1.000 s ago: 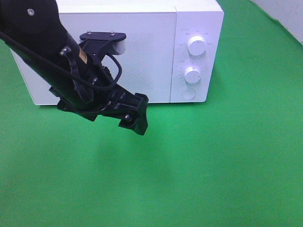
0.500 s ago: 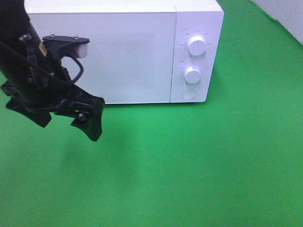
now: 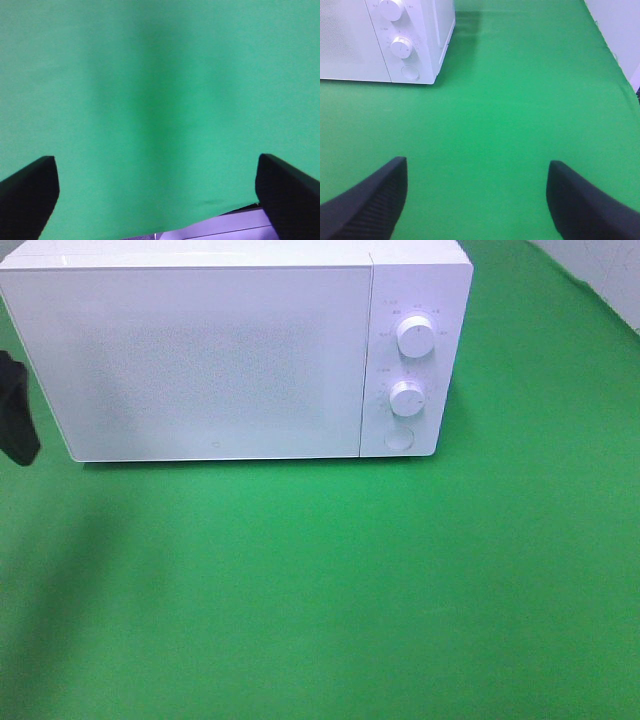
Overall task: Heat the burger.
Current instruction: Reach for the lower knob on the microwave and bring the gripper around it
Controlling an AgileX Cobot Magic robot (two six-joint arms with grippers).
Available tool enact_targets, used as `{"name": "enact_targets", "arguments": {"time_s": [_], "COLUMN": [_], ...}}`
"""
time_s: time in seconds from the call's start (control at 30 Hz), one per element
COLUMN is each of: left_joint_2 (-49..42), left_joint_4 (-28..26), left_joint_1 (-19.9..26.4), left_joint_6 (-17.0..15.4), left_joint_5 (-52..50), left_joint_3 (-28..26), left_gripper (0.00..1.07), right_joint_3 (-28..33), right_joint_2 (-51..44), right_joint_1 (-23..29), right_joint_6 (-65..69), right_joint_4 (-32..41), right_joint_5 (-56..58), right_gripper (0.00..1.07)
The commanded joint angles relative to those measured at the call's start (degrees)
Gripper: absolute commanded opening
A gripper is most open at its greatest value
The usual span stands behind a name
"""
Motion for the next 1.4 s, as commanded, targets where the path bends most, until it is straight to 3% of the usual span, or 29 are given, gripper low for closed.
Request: {"name": "enact_targets", "arguments": {"time_s": [0.03,0.1,0.2,0.33,0.57,0.73,0.87,1.03,1.17,1.4], "left_joint_2": [-2.01,-5.04,-7.73,-14.95,-26.24,-32.54,-42.69,-47.67,-56.09,-62.05], "left_joint_4": [-0.46,-1.32,-1.83,-2.52,-2.12,-2.46,-2.35,-2.35,-2.41,-2.01], "left_joint_1": [3.09,7.16,9.34,12.66,12.78,12.78,12.78,12.78,12.78,12.78], "left_joint_6": [1.55,3.04,3.38,3.15,3.15,3.38,4.98,6.19,6.19,5.9], "left_joint_5": [1.89,3.72,3.72,1.09,-0.52,-0.34,-0.06,-0.17,-1.38,-3.61], "left_joint_3": [-0.23,-0.17,0.52,6.25,15.18,18.74,24.29,27.67,34.95,36.04], "left_gripper": [1.02,1.02,1.02,1.02,1.02,1.02,1.02,1.02,1.02,1.02], "right_joint_3": [0.06,0.06,0.06,0.06,0.06,0.06,0.06,0.06,0.06,0.06], "right_joint_2": [-1.55,-1.55,-1.55,-1.55,-1.55,-1.55,-1.55,-1.55,-1.55,-1.55], "right_joint_1": [-0.4,-0.4,-0.4,-0.4,-0.4,-0.4,-0.4,-0.4,-0.4,-0.4], "right_joint_6": [0.52,0.52,0.52,0.52,0.52,0.52,0.52,0.52,0.52,0.52], "right_joint_4": [-0.29,-0.29,-0.29,-0.29,-0.23,-0.23,-0.23,-0.23,-0.23,-0.23], "right_joint_5": [-0.17,-0.17,-0.17,-0.17,-0.17,-0.17,-0.17,-0.17,-0.17,-0.17], "right_gripper": [0.74,0.74,0.74,0.74,0.74,0.74,0.74,0.74,0.74,0.74]}}
